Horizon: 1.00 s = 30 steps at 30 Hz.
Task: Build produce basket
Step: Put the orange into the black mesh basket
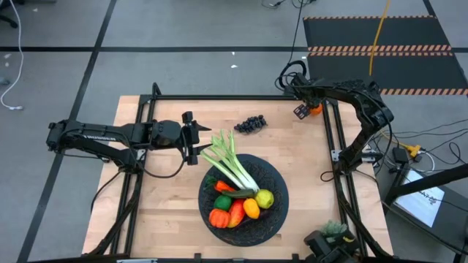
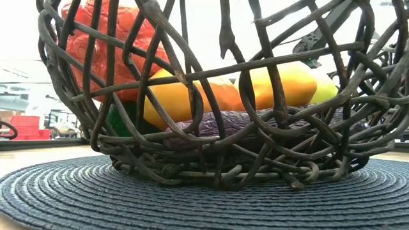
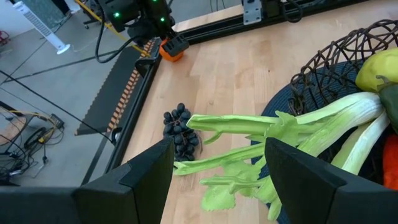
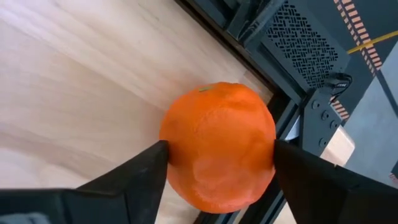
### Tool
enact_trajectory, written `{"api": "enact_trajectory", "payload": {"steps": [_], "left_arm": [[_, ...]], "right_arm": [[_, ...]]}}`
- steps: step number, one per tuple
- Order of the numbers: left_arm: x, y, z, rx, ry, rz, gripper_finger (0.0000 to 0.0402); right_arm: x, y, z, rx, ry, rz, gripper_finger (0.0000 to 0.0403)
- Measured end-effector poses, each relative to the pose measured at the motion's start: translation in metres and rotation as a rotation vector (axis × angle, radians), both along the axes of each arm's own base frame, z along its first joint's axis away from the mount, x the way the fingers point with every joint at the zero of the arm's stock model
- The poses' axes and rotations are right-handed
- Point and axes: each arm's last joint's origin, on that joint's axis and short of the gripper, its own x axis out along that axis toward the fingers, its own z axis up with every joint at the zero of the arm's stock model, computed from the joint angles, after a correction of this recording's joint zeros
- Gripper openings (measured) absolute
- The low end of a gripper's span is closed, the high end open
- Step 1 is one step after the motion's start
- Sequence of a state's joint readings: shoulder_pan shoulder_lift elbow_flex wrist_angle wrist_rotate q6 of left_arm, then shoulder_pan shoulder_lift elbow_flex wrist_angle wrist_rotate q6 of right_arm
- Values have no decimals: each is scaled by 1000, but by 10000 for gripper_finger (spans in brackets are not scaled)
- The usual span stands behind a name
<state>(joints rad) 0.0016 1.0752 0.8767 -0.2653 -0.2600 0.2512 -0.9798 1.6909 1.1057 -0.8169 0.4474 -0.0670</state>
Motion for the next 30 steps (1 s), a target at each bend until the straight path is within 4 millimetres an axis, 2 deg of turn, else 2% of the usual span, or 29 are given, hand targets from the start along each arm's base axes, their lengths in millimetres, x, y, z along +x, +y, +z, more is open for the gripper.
{"api": "enact_trajectory", "payload": {"steps": [5, 12, 15, 18, 24, 30], "left_arm": [[0, 0, 0, 0, 0, 0, 253], [0, 0, 0, 5, 1, -3, 253], [0, 0, 0, 5, 2, -3, 253], [0, 0, 0, 5, 2, -3, 253], [0, 0, 0, 5, 2, -3, 253], [0, 0, 0, 5, 1, -3, 253]], "right_arm": [[0, 7, 0, 46, 11, -16, 267], [1, 9, -1, 55, 4, -23, 318], [0, 7, -4, 66, 0, -27, 329], [0, 7, -5, 66, 11, -27, 319], [-1, 8, -4, 53, 23, -36, 275], [2, 19, 13, 31, -11, -11, 274]]}}
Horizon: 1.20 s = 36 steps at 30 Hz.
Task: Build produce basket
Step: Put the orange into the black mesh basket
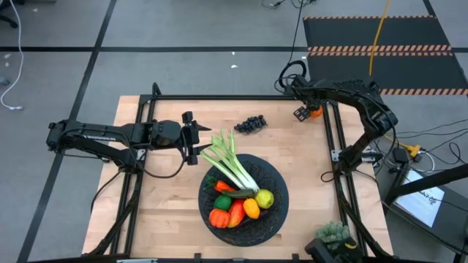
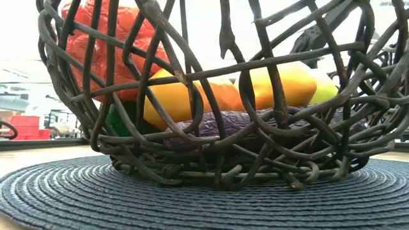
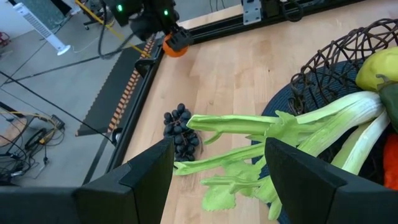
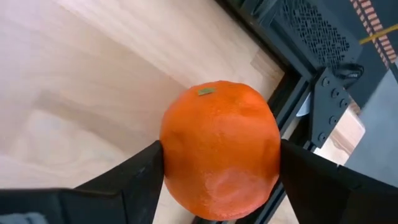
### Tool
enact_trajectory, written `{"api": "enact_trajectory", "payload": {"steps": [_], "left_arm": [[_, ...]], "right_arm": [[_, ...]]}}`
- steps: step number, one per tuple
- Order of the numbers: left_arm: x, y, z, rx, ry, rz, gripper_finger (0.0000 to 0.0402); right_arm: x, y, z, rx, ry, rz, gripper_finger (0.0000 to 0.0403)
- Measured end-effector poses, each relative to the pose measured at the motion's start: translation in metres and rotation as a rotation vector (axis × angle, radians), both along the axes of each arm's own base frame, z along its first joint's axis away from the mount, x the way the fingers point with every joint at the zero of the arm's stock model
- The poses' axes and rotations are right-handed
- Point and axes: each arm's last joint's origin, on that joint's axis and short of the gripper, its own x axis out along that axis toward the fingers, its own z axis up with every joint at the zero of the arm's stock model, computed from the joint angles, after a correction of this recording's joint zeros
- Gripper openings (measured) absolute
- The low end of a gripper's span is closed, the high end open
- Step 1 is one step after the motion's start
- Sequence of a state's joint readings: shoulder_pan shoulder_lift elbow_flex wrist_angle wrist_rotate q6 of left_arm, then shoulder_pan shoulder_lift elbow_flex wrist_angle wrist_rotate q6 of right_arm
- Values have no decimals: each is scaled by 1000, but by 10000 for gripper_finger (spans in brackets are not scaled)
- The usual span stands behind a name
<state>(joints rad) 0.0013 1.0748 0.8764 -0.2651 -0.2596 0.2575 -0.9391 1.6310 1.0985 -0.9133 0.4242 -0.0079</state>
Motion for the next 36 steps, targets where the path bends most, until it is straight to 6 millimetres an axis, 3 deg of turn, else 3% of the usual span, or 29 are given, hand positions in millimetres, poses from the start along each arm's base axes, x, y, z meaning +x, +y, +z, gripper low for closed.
{"api": "enact_trajectory", "payload": {"steps": [9, 14, 18, 22, 27, 36], "left_arm": [[0, 0, 0, 0, 0, 0, 253], [0, 0, 0, 0, 0, 0, 253], [0, 0, 0, 0, 0, 0, 253], [0, 0, 0, -1, 0, 0, 253], [0, 0, 0, -7, -2, 4, 253], [1, 0, 2, -39, -35, 20, 253]], "right_arm": [[5, 41, 60, -48, -373, 48, 274], [8, 77, 95, -81, -619, 107, 274], [12, 109, 108, -155, -791, 210, 274], [16, 138, 103, -218, -998, 309, 275], [23, 167, 78, -286, -1241, 486, 276], [18, 183, 26, -561, -1393, 810, 276]]}}
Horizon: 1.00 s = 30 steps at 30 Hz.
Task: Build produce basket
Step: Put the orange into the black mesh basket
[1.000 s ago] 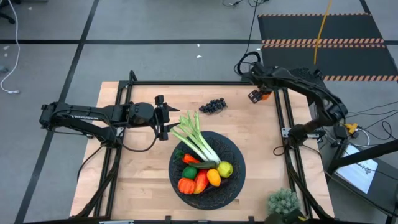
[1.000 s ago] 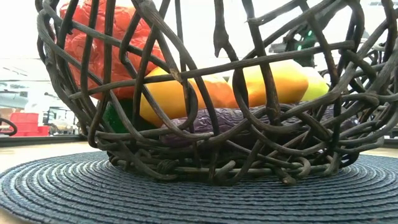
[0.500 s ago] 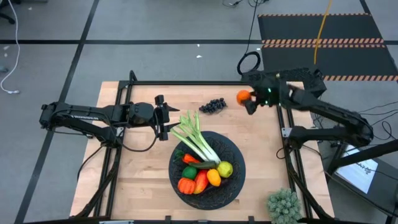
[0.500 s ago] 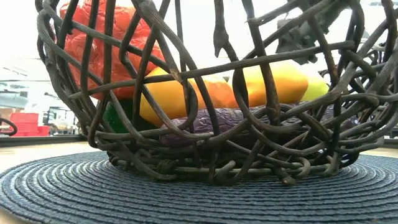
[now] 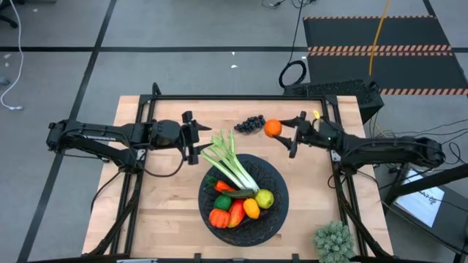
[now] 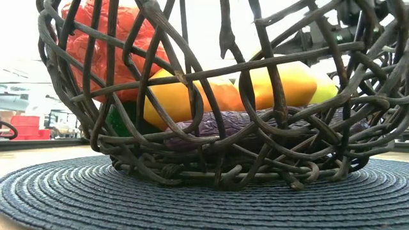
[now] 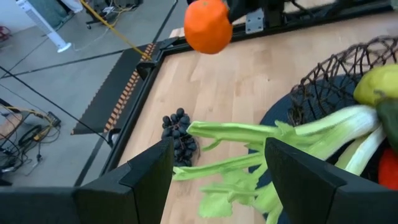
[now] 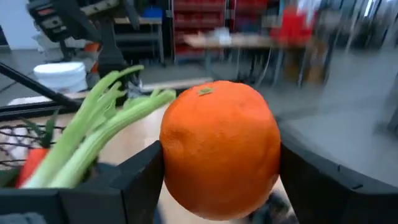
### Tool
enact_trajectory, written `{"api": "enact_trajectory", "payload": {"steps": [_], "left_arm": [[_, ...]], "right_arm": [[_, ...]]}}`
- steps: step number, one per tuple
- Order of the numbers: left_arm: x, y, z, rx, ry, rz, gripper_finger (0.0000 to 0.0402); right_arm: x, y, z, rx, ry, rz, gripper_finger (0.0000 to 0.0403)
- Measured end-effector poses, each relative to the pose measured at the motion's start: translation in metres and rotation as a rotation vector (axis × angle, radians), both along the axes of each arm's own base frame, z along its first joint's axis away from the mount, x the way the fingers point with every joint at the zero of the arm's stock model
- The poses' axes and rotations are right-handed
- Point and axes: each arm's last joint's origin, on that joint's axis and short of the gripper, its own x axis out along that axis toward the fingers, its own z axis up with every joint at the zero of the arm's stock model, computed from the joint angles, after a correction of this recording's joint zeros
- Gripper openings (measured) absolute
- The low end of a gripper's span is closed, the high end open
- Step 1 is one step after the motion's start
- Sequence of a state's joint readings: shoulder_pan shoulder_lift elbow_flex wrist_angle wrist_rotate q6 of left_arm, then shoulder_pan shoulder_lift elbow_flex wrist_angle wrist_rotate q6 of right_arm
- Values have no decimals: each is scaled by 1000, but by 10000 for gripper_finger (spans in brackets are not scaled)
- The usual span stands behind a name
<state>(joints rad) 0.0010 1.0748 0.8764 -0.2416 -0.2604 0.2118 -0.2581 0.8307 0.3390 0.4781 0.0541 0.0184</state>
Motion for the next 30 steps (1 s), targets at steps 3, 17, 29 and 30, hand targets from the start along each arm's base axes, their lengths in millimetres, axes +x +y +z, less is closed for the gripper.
{"api": "enact_trajectory", "payload": {"steps": [3, 17, 29, 30], "left_arm": [[0, 0, 1, -5, -13, 3, 253], [1, 0, 1, 18, -10, -4, 253], [1, 0, 1, 21, -10, 1, 253], [1, 0, 1, 22, -10, 1, 253]], "right_arm": [[-6, 1, -9, -173, -28, 6, 276], [-13, 3, -23, -512, 55, 18, 277], [-13, 2, -17, -9, -177, -30, 277], [-14, 2, -16, 33, -204, -30, 277]]}}
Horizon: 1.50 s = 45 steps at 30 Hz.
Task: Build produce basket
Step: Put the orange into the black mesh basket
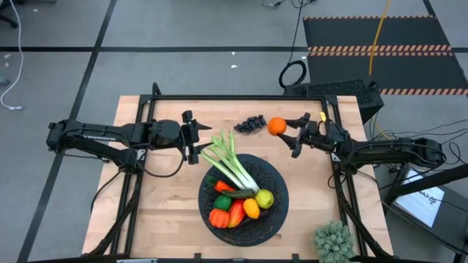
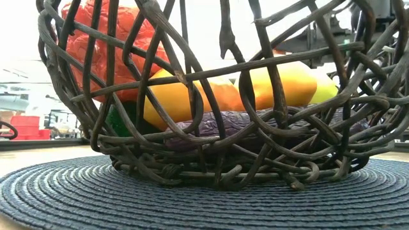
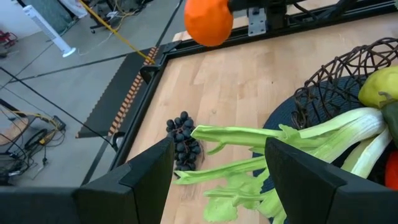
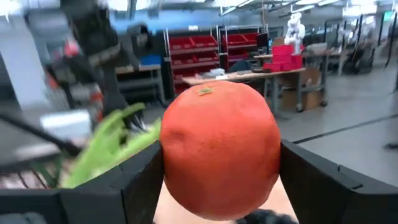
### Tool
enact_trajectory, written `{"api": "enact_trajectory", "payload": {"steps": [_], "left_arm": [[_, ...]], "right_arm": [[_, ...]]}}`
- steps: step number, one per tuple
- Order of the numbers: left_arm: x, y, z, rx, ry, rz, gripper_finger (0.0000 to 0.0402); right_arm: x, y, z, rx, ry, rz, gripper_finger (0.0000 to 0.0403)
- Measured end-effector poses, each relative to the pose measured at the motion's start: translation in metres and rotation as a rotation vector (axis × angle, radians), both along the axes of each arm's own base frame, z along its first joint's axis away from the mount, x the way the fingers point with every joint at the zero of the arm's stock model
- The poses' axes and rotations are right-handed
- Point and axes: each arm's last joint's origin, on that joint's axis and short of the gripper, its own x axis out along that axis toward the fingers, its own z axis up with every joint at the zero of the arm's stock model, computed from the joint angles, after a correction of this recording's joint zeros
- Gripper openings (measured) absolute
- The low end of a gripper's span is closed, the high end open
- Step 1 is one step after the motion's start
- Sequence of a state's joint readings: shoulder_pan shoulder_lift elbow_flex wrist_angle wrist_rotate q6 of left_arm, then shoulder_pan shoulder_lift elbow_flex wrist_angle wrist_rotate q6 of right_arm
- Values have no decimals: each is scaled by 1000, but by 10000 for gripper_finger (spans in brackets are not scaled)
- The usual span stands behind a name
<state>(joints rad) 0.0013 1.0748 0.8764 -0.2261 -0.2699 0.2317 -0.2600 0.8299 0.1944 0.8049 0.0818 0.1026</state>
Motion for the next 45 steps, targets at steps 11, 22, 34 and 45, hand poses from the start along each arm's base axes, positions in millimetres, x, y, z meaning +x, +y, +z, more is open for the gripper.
{"api": "enact_trajectory", "payload": {"steps": [11, 22, 34, 45], "left_arm": [[0, 0, 0, -5, -1, 2, 253], [0, 0, 1, -7, -11, 3, 253], [1, 0, 1, -65, -34, 29, 253], [1, 0, 1, -130, -52, 58, 253]], "right_arm": [[3, 9, 7, 103, -79, 74, 277], [26, 51, 41, 138, 69, 314, 277], [61, 105, 56, 127, 239, 441, 277], [117, 153, 38, 125, 434, 522, 277]]}}
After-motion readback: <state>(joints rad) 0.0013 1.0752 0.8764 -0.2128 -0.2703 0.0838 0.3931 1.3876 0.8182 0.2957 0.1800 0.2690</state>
